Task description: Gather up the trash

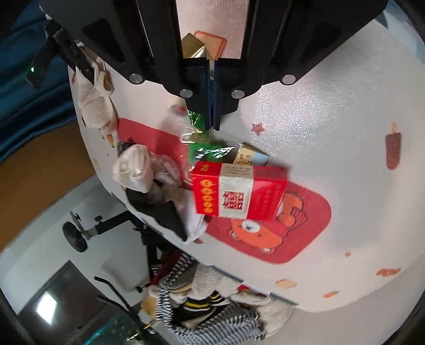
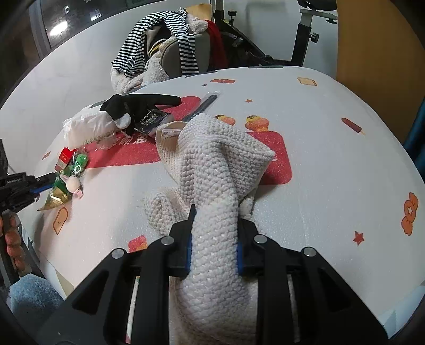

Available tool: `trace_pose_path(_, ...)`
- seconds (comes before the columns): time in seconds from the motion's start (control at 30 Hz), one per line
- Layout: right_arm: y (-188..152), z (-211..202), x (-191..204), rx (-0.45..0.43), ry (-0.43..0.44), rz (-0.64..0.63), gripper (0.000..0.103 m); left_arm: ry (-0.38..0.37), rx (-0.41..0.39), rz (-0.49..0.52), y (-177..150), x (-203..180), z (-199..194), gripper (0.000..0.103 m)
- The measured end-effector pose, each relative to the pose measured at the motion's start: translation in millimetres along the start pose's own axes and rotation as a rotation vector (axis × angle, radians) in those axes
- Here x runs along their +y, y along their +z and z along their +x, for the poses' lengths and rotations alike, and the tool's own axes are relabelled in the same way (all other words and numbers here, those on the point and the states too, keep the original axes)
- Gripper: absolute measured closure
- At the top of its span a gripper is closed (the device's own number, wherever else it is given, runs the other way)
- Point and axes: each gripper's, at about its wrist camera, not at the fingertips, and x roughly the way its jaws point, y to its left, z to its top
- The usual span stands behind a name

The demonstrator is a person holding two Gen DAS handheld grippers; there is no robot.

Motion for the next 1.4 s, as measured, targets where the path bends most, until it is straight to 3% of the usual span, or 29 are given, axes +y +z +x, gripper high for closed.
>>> trace_pose_path(0.17,9,-3,0,0.030,0.006,0.026,0.079,-0.016,-0.059,0.095,5,-18,-33,0.102)
trace_pose_path(0.33,19,-32,13,-0.043,0.025,0.007,0.080,-0.032,-0.113,0.131,4,-25,-69,0.102)
trace_pose_path(0.6,26,-104,50,-0.176,0.069,-0.111,0.080,-0.054,-0.162,0.156,-11,-28,-118,0.102)
trace_pose_path(0.8,10,-142,77,-0.183,0.120,-0.226,0.080,-0.060,-0.184,0.176,-39,-24,-151,0.102)
trace_pose_path(1.03,-43,-155,115,-0.071,0.229,-0.369,0.081,-0.061,-0.179,0.214,-76,-21,-172,0.102)
trace_pose_path(1.2,-98,-138,142,0.099,0.300,-0.474,0.081,-0.055,-0.167,0.235,-97,-17,-179,0.102)
trace_pose_path(1.4,-147,-92,163,0.330,0.346,-0.440,0.080,-0.051,-0.151,0.230,-114,-9,-182,0.102)
